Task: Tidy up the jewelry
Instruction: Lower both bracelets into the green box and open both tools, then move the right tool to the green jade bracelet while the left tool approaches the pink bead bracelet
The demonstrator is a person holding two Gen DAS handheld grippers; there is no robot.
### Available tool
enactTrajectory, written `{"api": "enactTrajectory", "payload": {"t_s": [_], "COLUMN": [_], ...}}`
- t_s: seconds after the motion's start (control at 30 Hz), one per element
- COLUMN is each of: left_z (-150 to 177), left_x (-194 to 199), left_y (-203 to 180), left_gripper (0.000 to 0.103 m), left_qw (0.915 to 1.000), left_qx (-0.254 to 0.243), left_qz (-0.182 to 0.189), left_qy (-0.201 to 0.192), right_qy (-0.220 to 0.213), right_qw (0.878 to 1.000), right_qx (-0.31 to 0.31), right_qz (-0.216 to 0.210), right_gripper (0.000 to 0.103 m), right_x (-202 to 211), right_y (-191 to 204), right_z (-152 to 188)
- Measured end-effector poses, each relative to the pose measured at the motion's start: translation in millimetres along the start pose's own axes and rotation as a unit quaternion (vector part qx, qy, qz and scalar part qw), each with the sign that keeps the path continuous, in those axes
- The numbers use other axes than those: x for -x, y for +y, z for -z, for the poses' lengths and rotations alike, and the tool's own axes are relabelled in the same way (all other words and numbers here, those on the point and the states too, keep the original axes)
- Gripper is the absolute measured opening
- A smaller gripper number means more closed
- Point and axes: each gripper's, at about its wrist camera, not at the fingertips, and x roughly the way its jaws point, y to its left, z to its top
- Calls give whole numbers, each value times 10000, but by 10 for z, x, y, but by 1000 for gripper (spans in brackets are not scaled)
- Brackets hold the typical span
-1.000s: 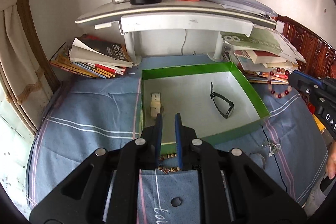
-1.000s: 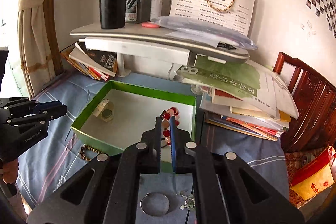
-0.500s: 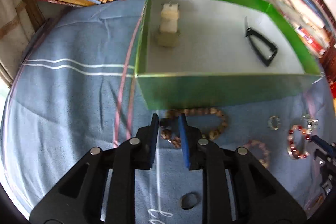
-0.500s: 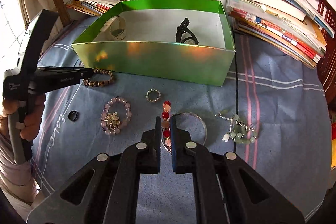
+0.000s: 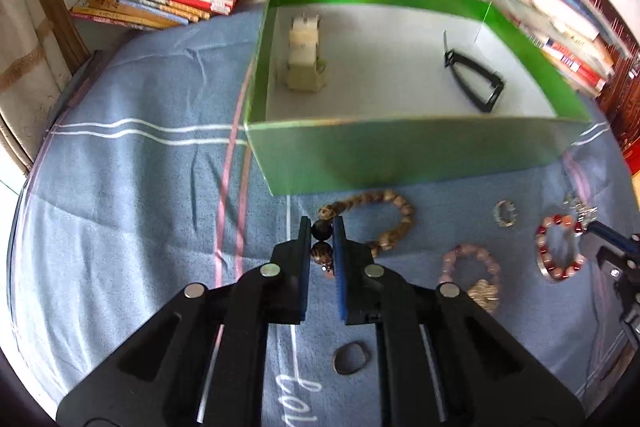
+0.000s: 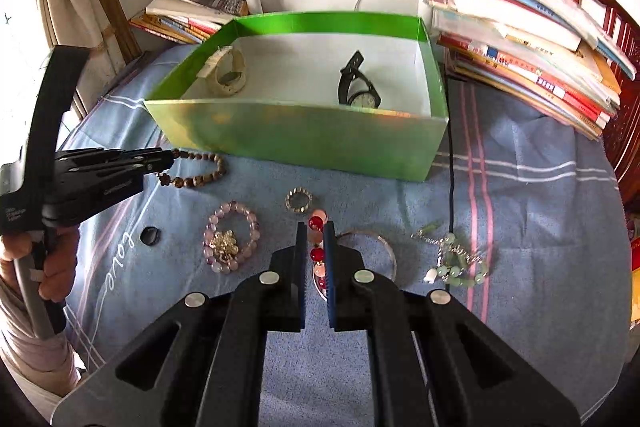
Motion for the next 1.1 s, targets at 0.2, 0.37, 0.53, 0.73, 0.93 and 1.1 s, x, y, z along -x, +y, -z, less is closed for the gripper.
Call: {"api": "enactTrajectory", "payload": {"t_s": [0.2, 0.37, 0.53, 0.73, 0.93, 1.1], "left_z": [-83, -239, -605, -978, -1017, -776], "left_x": [624, 986, 1033, 564, 126, 325], "left_y": [-91, -109, -147, -169, -97, -68], "left_gripper": [11, 11, 11, 11, 23, 41], "left_qw": [9976, 9935, 9912, 9953, 9978, 9966], "left_qx": [-108, -146, -164, -59, 182, 60], "left_qz": [116, 135, 157, 96, -46, -248], "left_qy": [-669, -1124, -1308, -960, -643, -784], "right_qy": [-631, -1187, -1491, -1024, -277, -352], "right_qw": [9979, 9927, 9887, 9947, 9996, 9993], "right_qx": [167, 226, 142, 43, -54, -117], "right_qz": [52, 55, 65, -53, 82, -30], "right_gripper": [8, 8, 8, 8, 28, 39], "right_x": [395, 686, 667, 43, -561, -188], "right_y": [68, 91, 23, 51, 59, -95], "right_z": [-274, -570, -957, -1280, -1237, -986]}}
